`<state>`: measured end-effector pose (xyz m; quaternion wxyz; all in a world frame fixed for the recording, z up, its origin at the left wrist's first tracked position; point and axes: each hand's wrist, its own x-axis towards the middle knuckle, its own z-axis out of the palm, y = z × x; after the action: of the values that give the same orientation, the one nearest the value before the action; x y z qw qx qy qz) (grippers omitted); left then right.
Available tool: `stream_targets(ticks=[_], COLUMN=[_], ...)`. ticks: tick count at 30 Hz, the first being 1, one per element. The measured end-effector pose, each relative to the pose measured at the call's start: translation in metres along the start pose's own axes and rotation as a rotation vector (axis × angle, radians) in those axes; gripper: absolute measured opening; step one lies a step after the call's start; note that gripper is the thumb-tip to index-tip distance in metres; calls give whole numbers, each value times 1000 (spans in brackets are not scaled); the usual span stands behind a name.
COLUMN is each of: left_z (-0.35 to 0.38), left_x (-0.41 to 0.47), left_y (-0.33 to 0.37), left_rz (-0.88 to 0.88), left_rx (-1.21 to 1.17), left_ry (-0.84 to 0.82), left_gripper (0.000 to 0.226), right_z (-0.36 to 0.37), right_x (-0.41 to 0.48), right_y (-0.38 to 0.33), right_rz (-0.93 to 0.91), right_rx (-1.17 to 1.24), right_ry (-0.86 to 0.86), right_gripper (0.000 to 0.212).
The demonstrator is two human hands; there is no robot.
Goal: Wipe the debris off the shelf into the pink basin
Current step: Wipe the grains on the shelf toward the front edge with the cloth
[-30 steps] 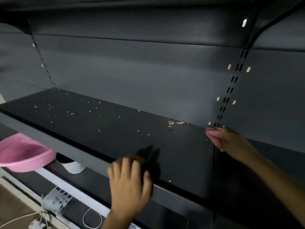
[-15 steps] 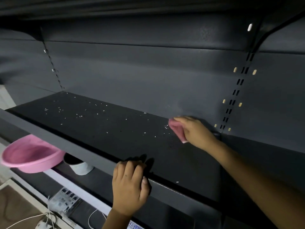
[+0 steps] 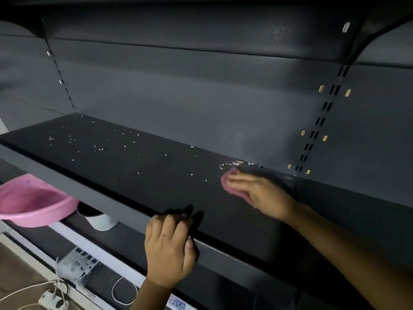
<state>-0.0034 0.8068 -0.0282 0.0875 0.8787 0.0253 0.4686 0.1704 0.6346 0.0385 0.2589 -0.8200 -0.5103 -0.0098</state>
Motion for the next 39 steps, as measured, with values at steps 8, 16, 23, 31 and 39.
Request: stream_targets(ticks=[8,16,23,31,39], left_z=[2,1,-1,5,9], left_x=[2,0,2,-1,-3], left_y=[3,2,4,3,-1], left_rz=[-32,-10,-3,-27,-6], left_rx=[-32,-10,4,11,-10], left_ry=[58,48,66,113,114], left_gripper=[44,43,41,41,43], right_z=[7,18,-15,-43,6], right_x=[-29,-10,15,-38,35], right_y=[-46,-46,4,50,34], right_rz=[-195,-213,130,439,346], right_rx=[41,-20,-123,-268,-333], right_ry=[26,-54,195,337,300], right_gripper=[31,33,32,18,29])
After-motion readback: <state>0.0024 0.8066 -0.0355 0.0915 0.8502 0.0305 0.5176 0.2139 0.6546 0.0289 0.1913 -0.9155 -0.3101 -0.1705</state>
